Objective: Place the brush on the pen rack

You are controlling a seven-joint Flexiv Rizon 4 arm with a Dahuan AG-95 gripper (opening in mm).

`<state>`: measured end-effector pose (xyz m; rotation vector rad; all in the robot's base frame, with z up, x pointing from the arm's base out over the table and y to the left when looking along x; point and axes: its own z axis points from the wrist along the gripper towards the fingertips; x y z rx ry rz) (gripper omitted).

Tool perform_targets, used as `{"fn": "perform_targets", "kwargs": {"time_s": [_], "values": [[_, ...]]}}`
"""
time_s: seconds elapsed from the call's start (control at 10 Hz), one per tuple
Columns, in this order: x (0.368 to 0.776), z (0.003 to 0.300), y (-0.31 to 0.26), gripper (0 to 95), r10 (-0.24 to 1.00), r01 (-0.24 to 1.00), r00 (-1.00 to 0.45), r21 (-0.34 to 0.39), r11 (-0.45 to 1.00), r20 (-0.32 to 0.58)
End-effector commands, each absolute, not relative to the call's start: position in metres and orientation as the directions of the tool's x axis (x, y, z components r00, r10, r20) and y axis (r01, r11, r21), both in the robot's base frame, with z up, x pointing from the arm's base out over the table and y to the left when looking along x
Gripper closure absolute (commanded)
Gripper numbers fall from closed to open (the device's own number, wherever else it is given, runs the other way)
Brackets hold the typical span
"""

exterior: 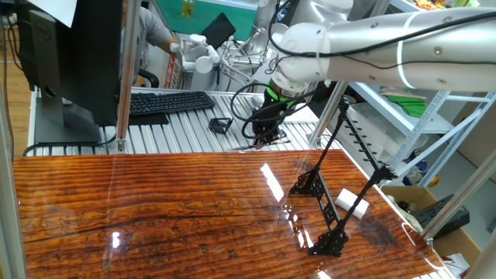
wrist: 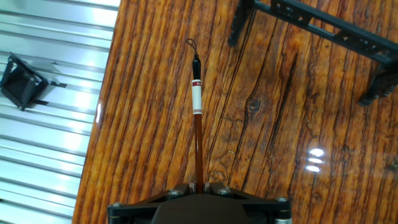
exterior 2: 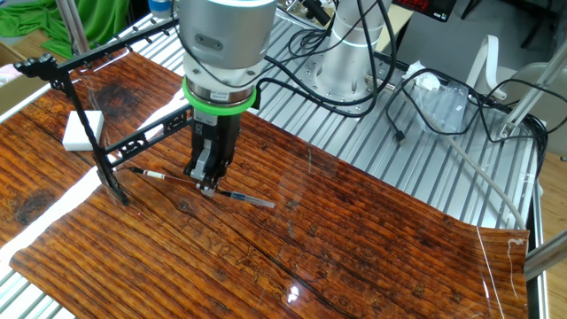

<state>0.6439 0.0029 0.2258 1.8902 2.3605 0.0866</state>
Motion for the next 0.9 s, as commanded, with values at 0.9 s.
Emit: {"fn": "perform_targets", "kwargs": {"time_s": [0.9], "values": [[0.6429, 0.2266, 0.0029, 95.0, 0.958, 0.958, -0.276, 0.055, 0.281, -0.084]]}}
